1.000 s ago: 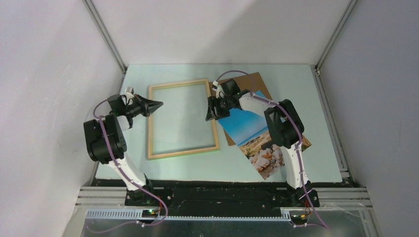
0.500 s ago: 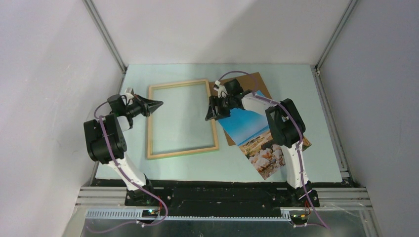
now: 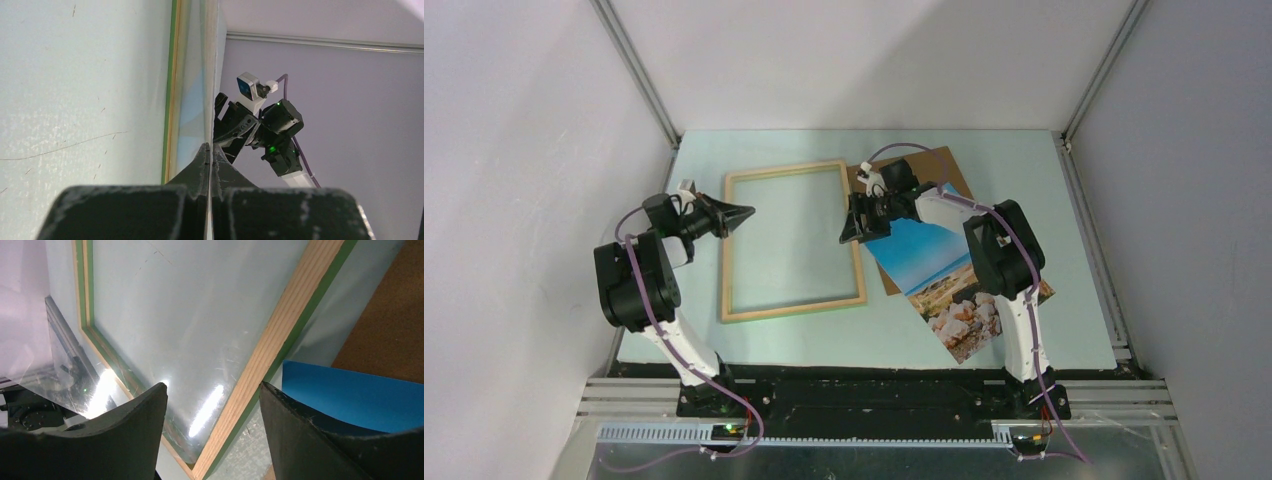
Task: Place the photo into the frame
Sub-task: Place the photo frame item in the photo frame.
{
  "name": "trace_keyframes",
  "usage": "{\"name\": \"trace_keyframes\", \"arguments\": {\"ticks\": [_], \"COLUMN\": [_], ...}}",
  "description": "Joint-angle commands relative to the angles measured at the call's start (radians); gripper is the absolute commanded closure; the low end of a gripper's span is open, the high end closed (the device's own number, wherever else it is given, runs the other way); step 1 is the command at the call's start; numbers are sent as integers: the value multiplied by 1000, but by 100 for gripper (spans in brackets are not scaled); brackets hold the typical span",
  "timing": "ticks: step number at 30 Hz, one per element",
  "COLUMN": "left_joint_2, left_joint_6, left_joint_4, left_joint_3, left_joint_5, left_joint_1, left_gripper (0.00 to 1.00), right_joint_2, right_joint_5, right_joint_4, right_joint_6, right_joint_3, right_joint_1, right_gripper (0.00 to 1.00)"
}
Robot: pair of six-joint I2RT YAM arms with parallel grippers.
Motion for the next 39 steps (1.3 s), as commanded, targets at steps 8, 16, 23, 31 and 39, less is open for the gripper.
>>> {"name": "trace_keyframes", "arguments": {"ticks": [8, 16, 23, 31, 39], "left_joint_2": [3, -6, -7, -4, 20], "left_joint_6": [59, 93, 134, 197, 253], "left_joint_4": [35, 35, 35, 0, -51], "left_joint_3": [-19, -40, -43, -19, 4], "left_joint_5": [4, 5, 0, -10, -26], "left_joint_1": [-13, -11, -12, -12, -14], "left_gripper": [100, 100, 100, 100, 100], "right_joint_2": [-55, -61, -69, -74, -71], "right_joint_5": [-30, -29, -26, -21, -19], "right_joint_4": [41, 43, 42, 37, 33], "right_joint_6": [6, 4, -3, -12, -15], "right_joint_3": [-6, -12, -14, -15, -12], "right_joint_1": [1, 0, 0, -2, -2], "right_gripper": [28, 28, 28, 28, 28]}}
